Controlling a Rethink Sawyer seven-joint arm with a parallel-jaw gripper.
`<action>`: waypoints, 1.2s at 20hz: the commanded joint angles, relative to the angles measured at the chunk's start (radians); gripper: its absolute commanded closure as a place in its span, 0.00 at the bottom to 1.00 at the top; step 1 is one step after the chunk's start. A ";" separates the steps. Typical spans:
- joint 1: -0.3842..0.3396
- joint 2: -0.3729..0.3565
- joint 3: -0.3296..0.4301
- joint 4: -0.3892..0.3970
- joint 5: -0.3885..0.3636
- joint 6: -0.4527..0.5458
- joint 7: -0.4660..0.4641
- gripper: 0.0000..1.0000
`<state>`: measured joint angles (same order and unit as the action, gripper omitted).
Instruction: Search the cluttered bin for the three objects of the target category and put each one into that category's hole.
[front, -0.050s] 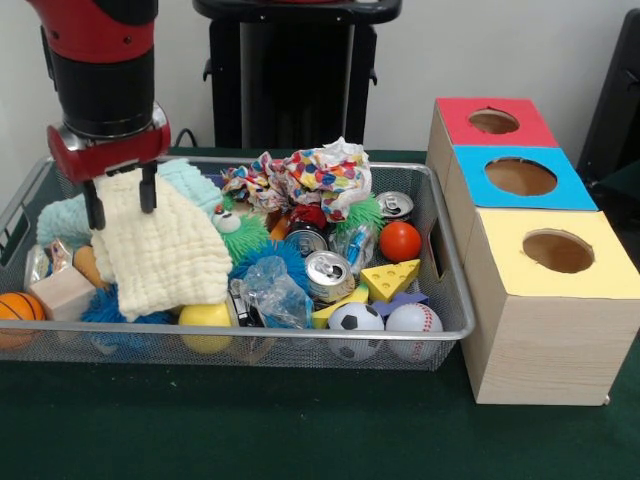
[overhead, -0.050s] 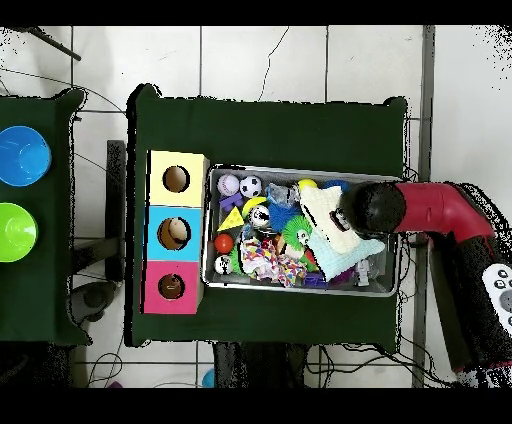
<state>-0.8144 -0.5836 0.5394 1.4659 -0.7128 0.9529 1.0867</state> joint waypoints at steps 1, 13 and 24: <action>0.064 0.077 -0.093 -0.119 -0.082 0.175 -0.072 0.00; 0.161 0.070 -0.210 -0.194 -0.154 0.334 -0.060 0.00; 0.091 0.152 -0.167 -0.114 -0.068 0.203 -0.067 0.00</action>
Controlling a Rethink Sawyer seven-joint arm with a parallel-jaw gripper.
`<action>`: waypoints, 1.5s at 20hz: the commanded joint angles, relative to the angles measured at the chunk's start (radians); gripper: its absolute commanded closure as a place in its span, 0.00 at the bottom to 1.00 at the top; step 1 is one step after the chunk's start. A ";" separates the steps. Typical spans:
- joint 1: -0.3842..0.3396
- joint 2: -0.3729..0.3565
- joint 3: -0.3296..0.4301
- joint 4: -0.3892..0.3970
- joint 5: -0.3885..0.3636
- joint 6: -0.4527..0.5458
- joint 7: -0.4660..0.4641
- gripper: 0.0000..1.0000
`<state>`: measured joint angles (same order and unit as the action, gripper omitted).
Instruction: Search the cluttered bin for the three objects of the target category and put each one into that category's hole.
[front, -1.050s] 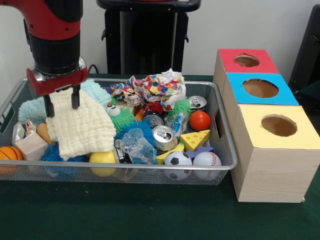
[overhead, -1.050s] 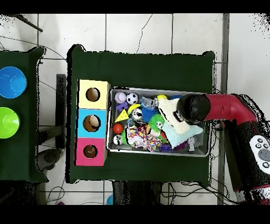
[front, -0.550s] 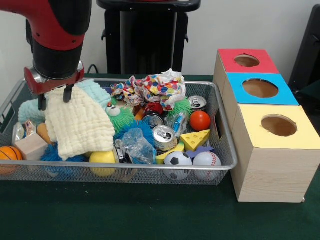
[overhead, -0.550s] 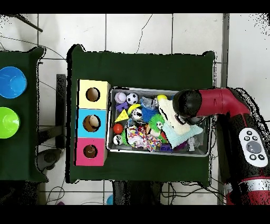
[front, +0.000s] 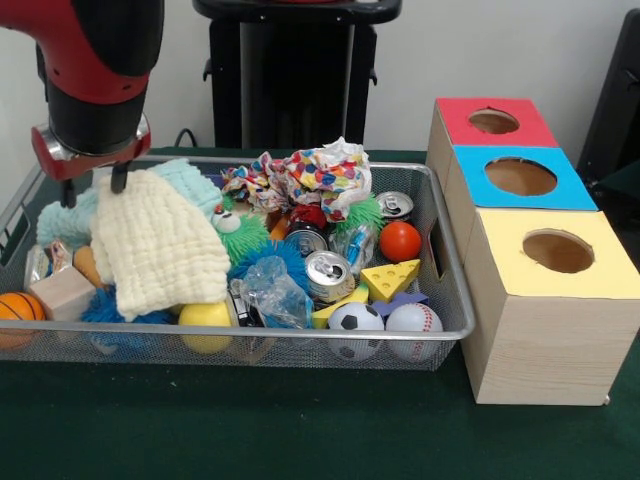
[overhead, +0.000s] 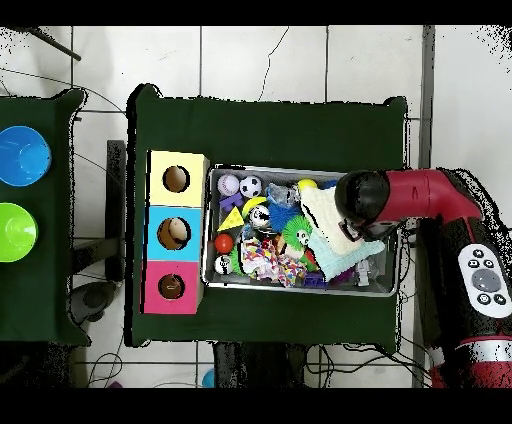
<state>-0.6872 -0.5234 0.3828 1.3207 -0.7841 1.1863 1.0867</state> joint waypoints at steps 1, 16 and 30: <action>-0.037 0.104 -0.010 0.023 0.002 -0.027 -0.069 0.00; -0.050 0.160 -0.006 0.001 -0.012 -0.040 -0.075 0.00; -0.087 0.225 0.012 0.011 0.004 -0.080 -0.092 1.00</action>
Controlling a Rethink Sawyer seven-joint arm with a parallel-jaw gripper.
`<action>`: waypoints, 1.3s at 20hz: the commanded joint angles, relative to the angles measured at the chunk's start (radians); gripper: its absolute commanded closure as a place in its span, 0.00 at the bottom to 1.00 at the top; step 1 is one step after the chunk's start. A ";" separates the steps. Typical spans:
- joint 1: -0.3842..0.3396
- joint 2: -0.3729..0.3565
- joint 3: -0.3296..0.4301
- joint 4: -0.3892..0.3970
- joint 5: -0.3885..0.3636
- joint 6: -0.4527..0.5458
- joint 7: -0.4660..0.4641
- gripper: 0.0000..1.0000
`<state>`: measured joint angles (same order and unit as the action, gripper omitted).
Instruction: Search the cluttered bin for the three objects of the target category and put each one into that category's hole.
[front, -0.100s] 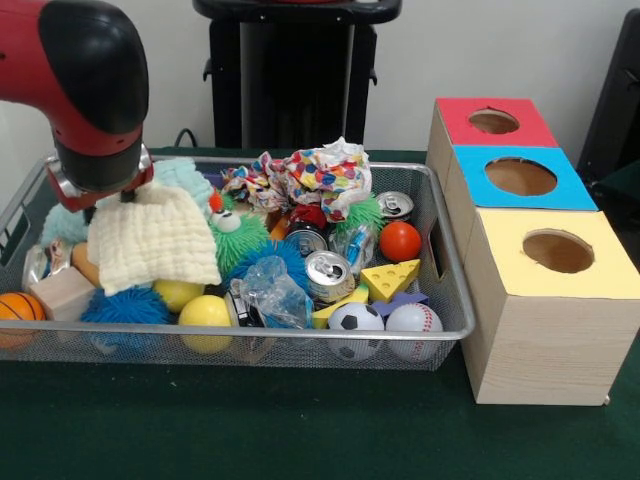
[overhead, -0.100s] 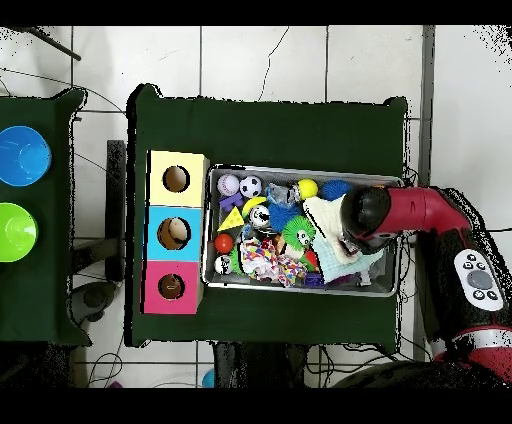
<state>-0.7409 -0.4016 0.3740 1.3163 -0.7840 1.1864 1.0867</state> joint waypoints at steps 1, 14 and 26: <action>-0.036 0.105 0.024 0.018 0.007 -0.080 -0.095 1.00; -0.070 0.002 0.067 0.170 0.099 -0.159 -0.040 1.00; -0.038 -0.417 0.128 0.424 0.345 -0.182 0.037 1.00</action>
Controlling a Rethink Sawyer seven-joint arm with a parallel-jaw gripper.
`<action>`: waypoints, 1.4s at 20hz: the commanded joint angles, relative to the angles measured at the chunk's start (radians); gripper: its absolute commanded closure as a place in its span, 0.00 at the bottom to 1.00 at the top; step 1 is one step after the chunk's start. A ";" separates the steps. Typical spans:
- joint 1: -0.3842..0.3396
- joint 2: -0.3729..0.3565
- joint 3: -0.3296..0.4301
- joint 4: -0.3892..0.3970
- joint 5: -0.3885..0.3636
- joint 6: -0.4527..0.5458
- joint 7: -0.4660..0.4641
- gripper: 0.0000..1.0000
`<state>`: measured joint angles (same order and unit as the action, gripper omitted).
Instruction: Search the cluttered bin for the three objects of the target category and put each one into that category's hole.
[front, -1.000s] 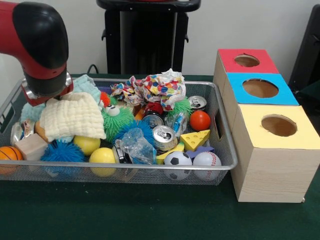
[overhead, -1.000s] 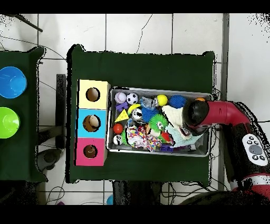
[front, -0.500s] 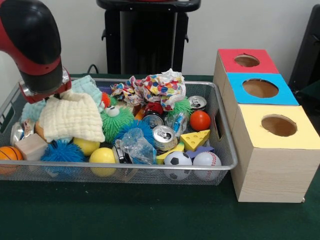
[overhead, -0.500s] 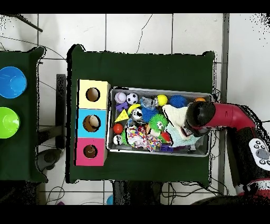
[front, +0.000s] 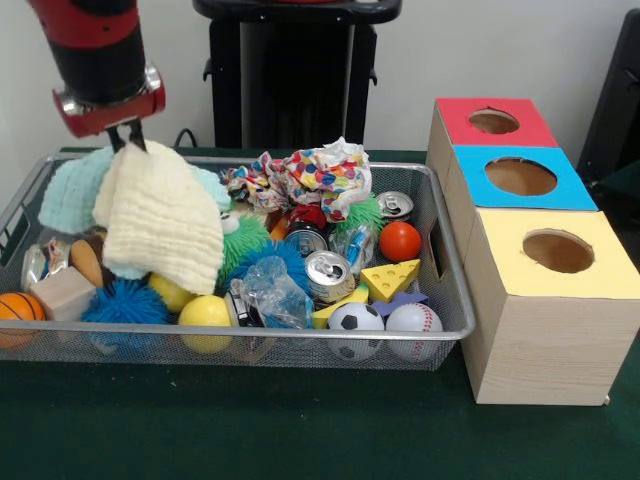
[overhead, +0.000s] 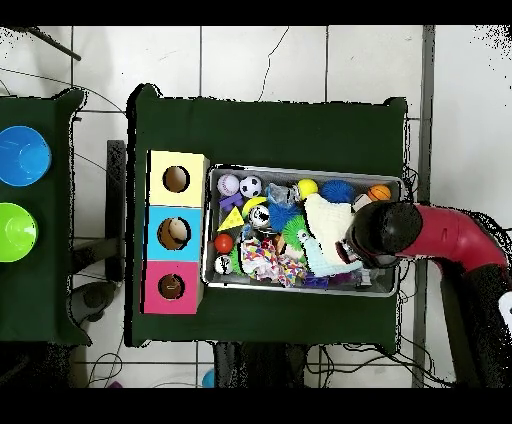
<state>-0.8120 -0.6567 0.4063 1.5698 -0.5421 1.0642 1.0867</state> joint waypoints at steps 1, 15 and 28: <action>0.044 -0.168 0.092 0.176 0.107 -0.085 0.061 1.00; 0.144 -0.114 0.051 0.290 0.231 -0.533 0.258 1.00; 0.127 -0.118 0.133 0.447 0.450 -0.692 0.261 1.00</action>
<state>-0.6577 -0.7791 0.4382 1.8858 -0.1884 0.4618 1.1007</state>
